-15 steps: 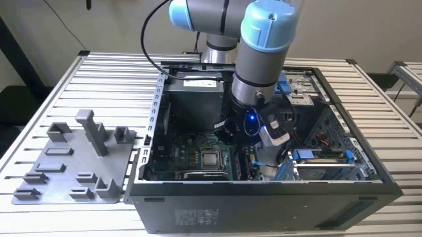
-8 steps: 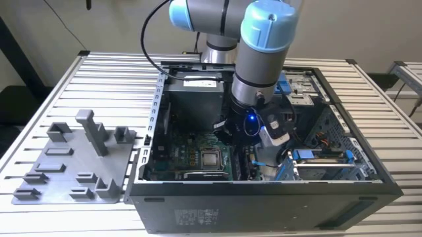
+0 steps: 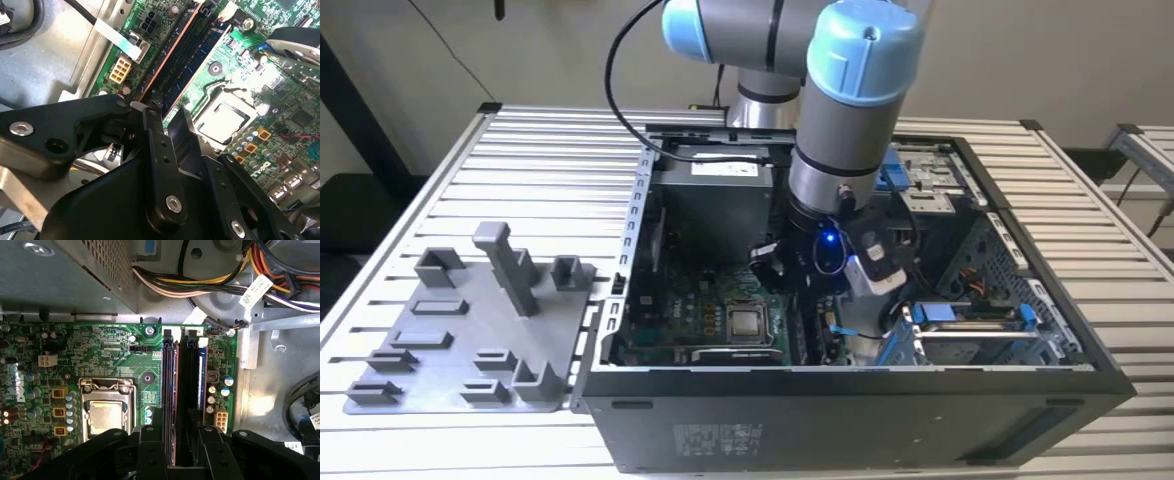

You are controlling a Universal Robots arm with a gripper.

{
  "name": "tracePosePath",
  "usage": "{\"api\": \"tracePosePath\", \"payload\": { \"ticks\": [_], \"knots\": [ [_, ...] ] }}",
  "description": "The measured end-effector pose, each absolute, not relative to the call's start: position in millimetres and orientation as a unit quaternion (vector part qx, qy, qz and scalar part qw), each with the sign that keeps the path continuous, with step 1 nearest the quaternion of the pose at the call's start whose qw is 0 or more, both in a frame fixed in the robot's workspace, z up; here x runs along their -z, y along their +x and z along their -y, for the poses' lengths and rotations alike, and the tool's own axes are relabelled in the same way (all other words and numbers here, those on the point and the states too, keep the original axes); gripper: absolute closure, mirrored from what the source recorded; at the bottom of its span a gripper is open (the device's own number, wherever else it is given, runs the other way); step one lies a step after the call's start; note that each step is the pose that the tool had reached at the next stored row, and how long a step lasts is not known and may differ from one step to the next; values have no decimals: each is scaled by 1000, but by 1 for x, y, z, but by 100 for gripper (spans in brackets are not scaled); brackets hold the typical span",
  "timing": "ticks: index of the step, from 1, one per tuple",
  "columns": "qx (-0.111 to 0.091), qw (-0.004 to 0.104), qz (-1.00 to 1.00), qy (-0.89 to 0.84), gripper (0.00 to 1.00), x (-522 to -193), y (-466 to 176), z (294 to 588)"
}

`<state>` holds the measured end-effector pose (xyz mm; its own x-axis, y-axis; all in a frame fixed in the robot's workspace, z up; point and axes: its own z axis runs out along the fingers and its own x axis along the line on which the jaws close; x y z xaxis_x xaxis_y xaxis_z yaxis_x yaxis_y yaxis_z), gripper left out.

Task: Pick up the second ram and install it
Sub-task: 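Insert the second ram into the second slot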

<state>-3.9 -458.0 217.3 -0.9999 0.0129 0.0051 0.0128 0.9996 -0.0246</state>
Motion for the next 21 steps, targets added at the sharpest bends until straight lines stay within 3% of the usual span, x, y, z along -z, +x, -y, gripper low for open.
{"api": "tracePosePath", "payload": {
  "ticks": [9, 17, 19, 21],
  "knots": [
    [-12, 4, 1000, -7, 66, -257, -4, 458],
    [-12, 4, 1000, -7, 66, -264, -4, 458],
    [-12, 4, 1000, -7, 68, -264, -4, 458],
    [-12, 4, 1000, -7, 81, -264, -4, 458]
  ]
}}
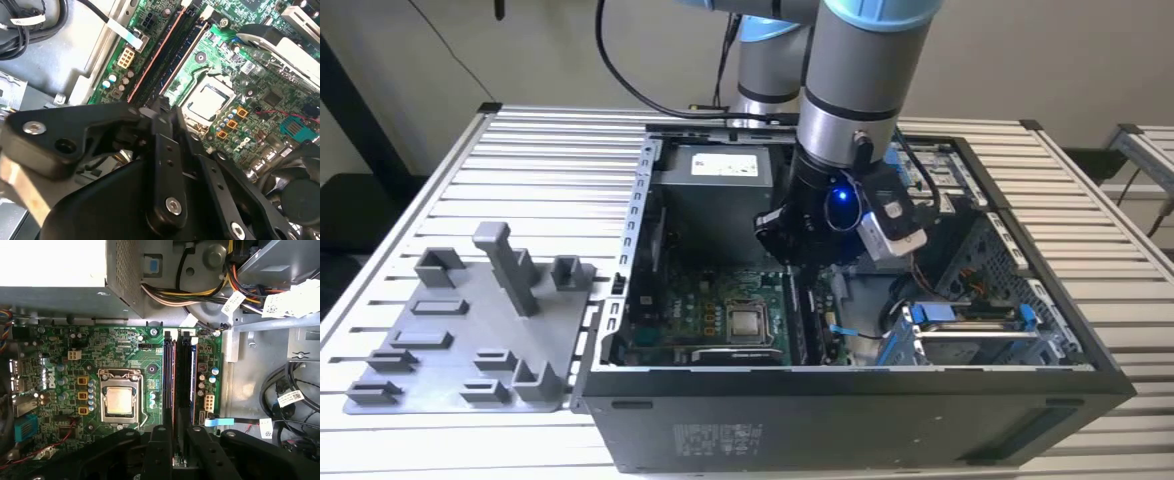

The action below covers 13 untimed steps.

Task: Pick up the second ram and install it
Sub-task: 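Insert the second ram into the second slot, then press down the second ram until it locks into place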

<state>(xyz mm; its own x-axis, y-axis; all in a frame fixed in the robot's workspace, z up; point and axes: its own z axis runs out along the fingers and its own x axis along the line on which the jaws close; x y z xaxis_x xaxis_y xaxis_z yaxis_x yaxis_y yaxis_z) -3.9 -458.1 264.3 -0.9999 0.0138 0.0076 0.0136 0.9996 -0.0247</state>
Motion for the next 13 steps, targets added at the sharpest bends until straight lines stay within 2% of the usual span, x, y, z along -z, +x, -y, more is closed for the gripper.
{"api": "tracePosePath", "payload": {
  "ticks": [1, 3, 13],
  "knots": [
    [-12, 4, 1000, -7, 81, -264, -4, 458],
    [-12, 4, 1000, -7, 89, -264, -4, 458],
    [-12, 4, 1000, -7, 89, -265, -4, 458]
  ]
}}
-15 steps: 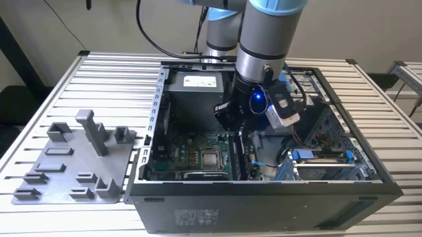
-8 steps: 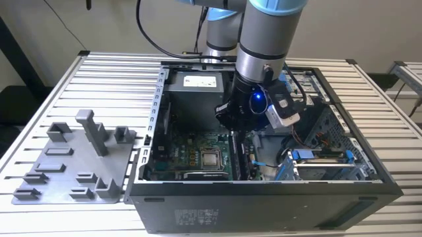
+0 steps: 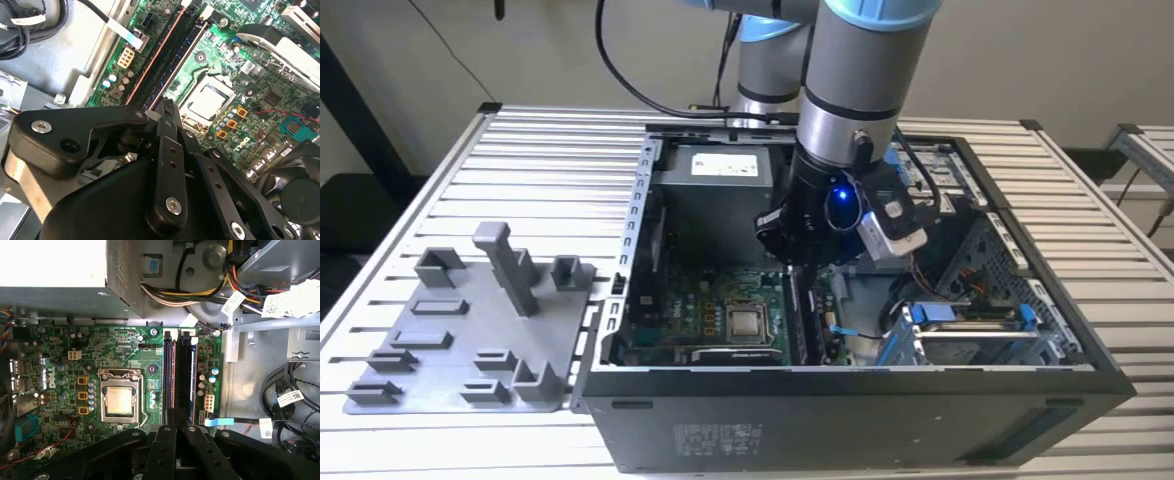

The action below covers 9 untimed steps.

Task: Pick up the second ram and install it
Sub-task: 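Press down the second ram until it locks into place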

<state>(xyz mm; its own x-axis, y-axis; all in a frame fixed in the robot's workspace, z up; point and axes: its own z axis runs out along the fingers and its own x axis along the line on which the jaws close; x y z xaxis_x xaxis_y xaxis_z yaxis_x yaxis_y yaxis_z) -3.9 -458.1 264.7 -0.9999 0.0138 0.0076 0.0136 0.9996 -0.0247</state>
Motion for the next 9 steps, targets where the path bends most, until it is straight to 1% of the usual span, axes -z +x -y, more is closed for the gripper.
{"api": "tracePosePath", "payload": {
  "ticks": [9],
  "knots": [
    [-12, 4, 1000, 0, 89, -265, -4, 458]
  ]
}}
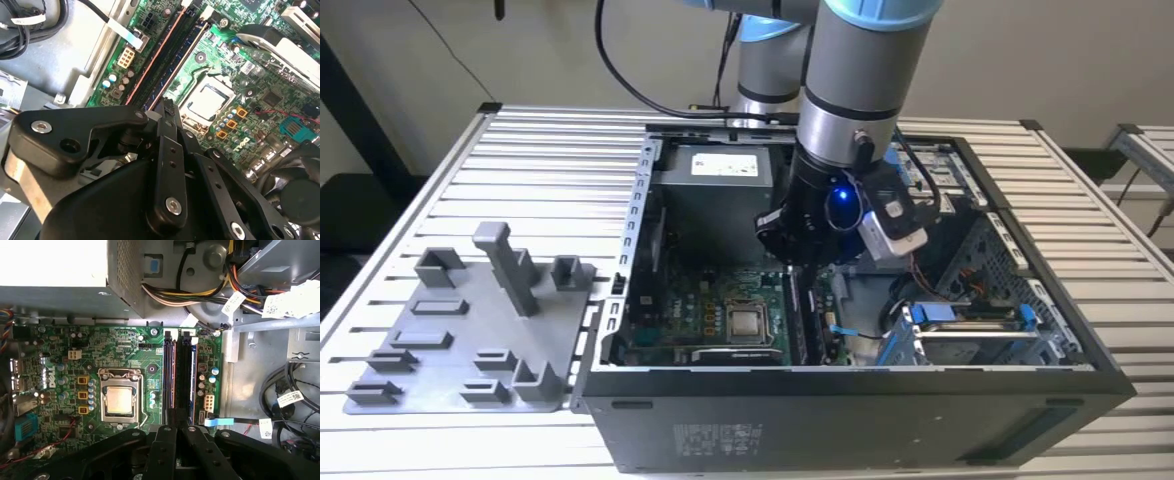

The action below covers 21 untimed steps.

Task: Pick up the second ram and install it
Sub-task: 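Press down the second ram until it locks into place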

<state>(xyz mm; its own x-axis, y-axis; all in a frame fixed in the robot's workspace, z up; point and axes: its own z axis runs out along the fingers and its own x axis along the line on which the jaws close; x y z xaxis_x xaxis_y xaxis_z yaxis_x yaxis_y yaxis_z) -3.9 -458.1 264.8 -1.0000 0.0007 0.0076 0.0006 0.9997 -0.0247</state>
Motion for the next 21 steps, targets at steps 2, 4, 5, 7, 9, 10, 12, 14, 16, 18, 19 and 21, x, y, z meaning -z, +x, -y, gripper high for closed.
{"api": "tracePosePath", "payload": {
  "ticks": [2, 4, 5, 7, 9, 10, 12, 14, 16, 18, 19, 21],
  "knots": [
    [-12, 4, 1000, 13, 89, -265, -4, 458],
    [-13, 3, 999, 31, 89, -265, -4, 458],
    [-13, 3, 999, 40, 89, -265, -4, 458],
    [-13, 3, 998, 59, 89, -265, -4, 458],
    [-13, 3, 997, 77, 89, -265, -4, 458],
    [-13, 3, 996, 85, 89, -265, -4, 458],
    [-13, 2, 995, 103, 89, -265, -4, 458],
    [-13, 2, 993, 120, 89, -265, -4, 458],
    [-13, 2, 991, 135, 89, -265, -4, 458],
    [-13, 2, 989, 150, 89, -265, -4, 458],
    [-13, 2, 987, 157, 89, -265, -4, 458],
    [-13, 2, 985, 170, 89, -265, -4, 458]
  ]
}}
